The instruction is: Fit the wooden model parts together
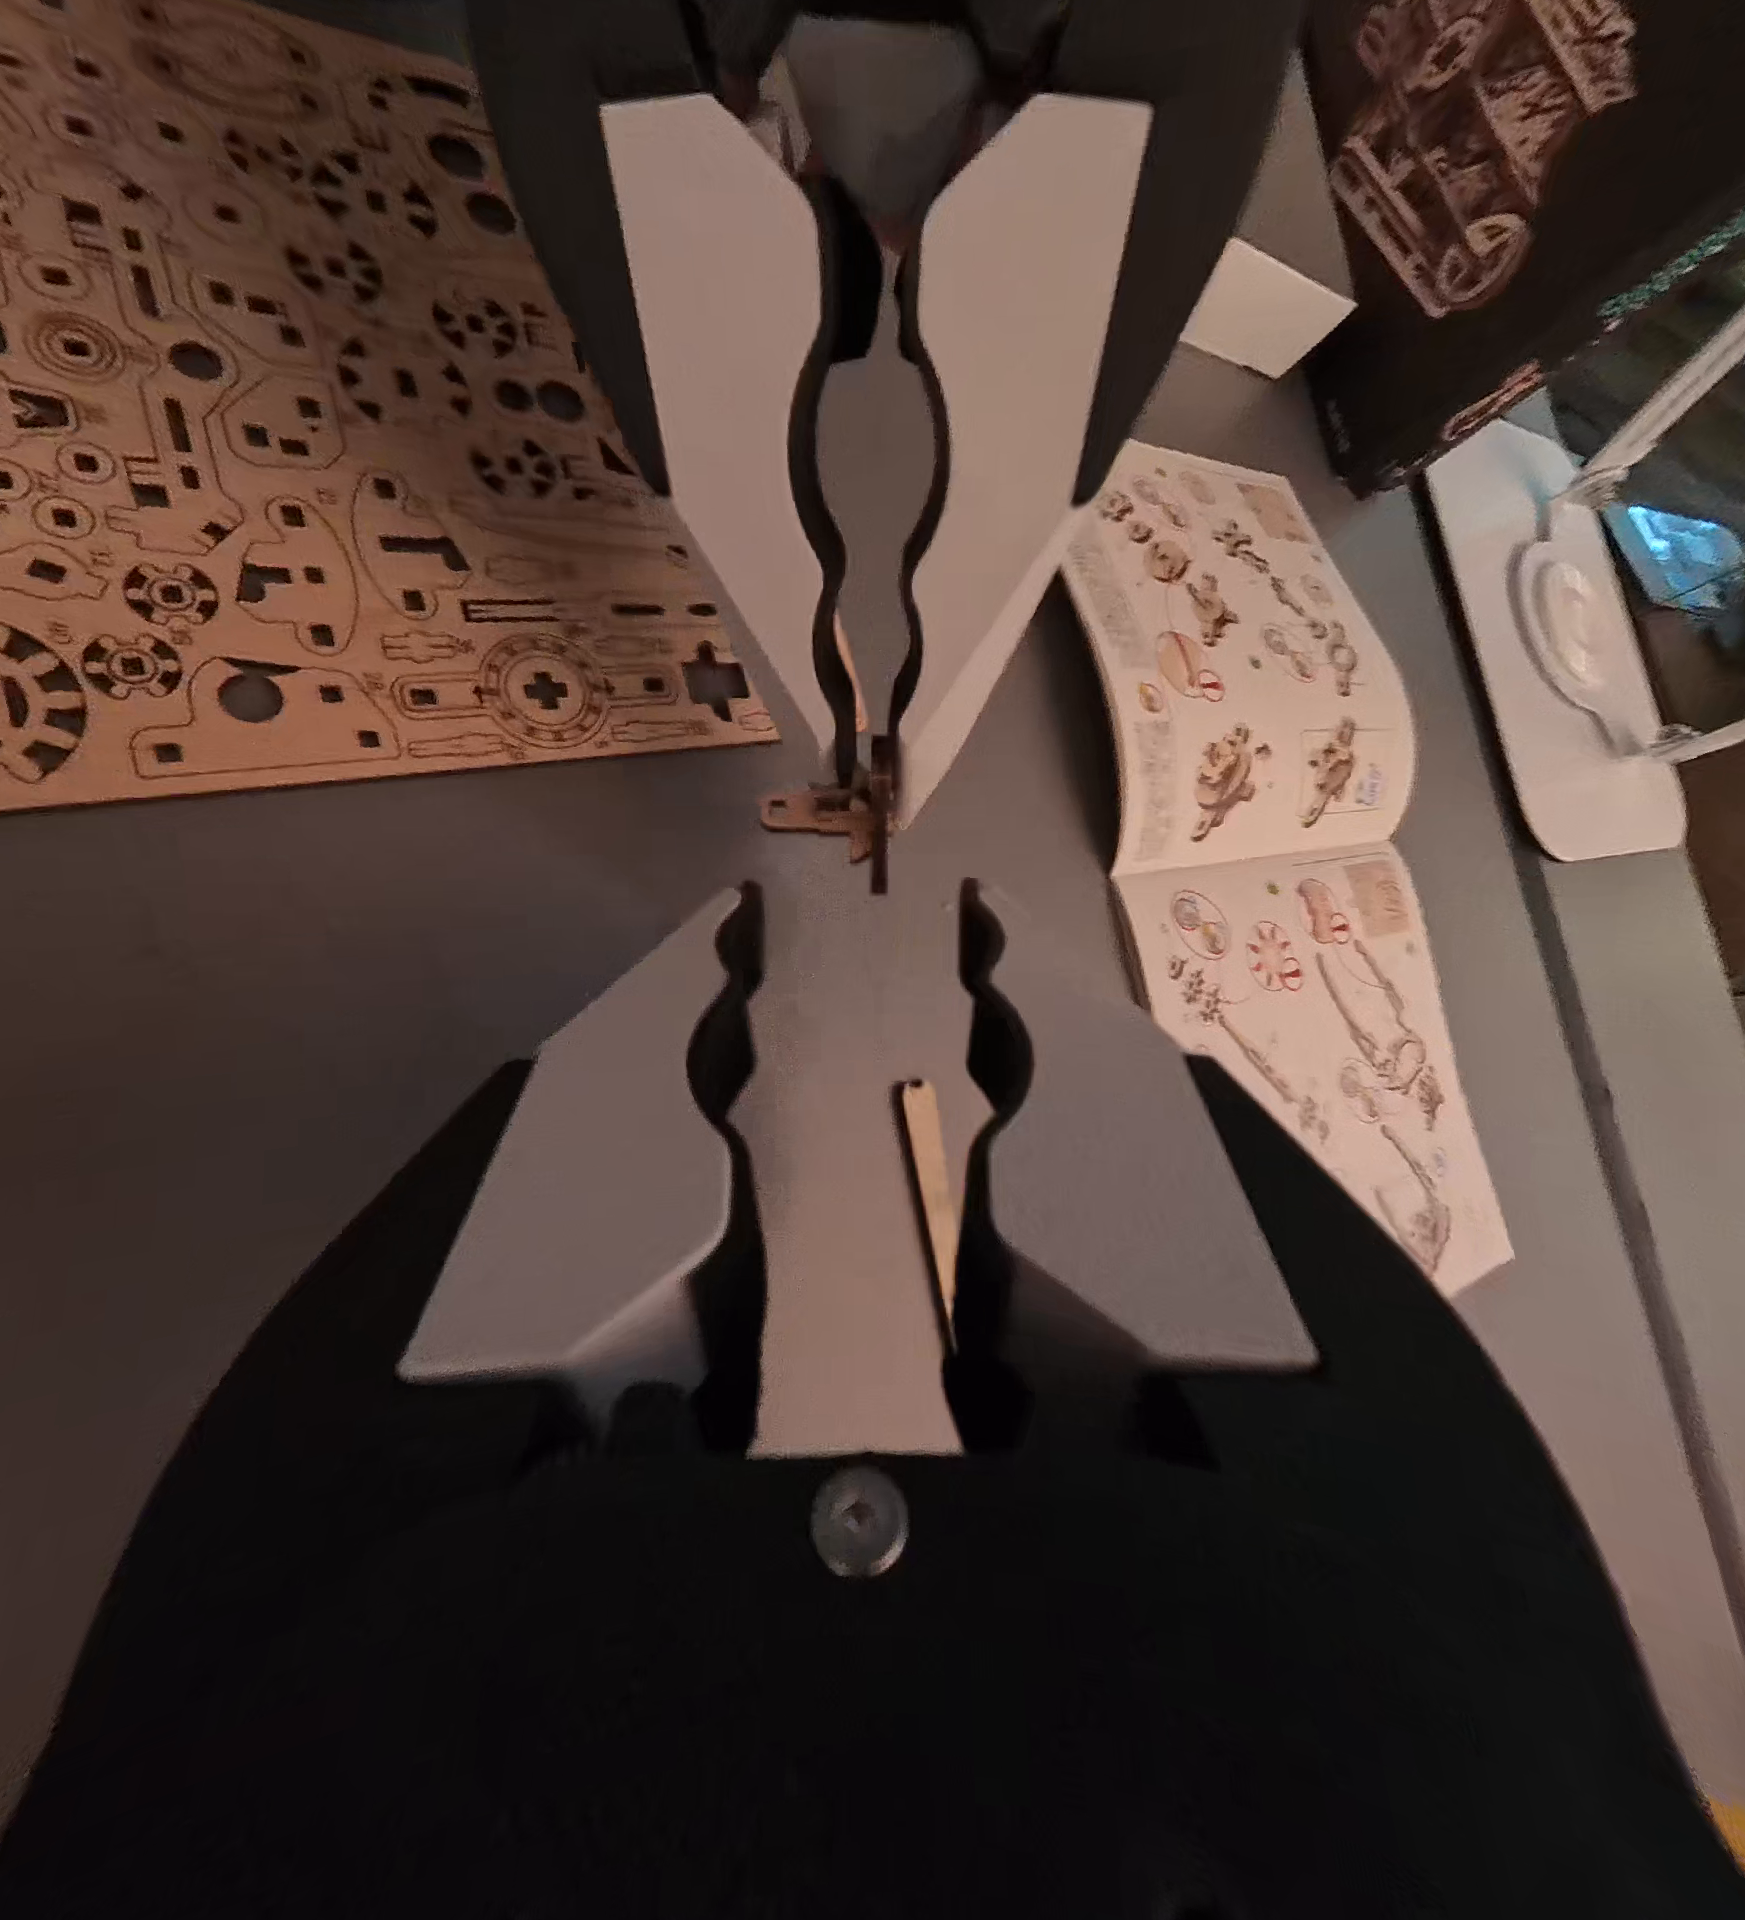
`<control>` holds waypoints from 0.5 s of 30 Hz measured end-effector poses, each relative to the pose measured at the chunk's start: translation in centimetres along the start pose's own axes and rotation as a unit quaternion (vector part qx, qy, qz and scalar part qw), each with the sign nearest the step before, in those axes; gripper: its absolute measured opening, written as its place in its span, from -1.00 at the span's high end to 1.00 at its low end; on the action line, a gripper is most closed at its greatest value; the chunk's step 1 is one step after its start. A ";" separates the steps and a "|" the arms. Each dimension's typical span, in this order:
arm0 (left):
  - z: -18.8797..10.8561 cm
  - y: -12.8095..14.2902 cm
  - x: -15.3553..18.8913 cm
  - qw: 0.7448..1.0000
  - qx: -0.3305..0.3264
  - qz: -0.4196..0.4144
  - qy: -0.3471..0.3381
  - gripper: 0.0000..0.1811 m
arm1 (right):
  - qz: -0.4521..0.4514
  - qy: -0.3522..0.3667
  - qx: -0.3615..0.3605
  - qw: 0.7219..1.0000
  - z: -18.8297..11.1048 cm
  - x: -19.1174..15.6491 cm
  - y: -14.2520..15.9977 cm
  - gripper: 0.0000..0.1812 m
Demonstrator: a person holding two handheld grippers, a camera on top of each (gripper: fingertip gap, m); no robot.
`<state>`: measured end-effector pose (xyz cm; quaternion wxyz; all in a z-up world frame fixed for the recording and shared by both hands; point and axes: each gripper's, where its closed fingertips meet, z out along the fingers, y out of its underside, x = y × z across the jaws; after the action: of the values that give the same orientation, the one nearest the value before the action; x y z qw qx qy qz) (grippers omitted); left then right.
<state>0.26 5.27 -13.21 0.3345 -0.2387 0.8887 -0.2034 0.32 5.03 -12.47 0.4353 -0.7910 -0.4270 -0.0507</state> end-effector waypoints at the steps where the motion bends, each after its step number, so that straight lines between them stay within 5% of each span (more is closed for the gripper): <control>1: -0.1 -0.2 -0.3 1.000 0.006 0.009 -0.014 0.96 | -0.002 0.001 0.009 1.000 -0.1 0.0 -0.3 0.56; 8: -2.5 -3.4 -2.5 0.989 0.112 0.019 -0.100 0.96 | -0.030 0.054 0.064 0.996 -0.8 1.2 -2.1 0.42; 12: -4.7 -6.3 -2.4 0.970 0.230 -0.035 -0.068 0.96 | 0.024 0.050 0.185 0.981 -3.6 1.9 -5.4 0.73; 15: -6.0 -6.9 -2.9 0.957 0.276 -0.071 -0.057 0.96 | 0.057 0.037 0.225 0.972 -4.9 2.3 -6.3 0.73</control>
<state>0.08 2.54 -4.01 0.4220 -0.2103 0.7583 -0.4501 -1.35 4.52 -4.32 0.6198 -0.6931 -0.3656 0.0427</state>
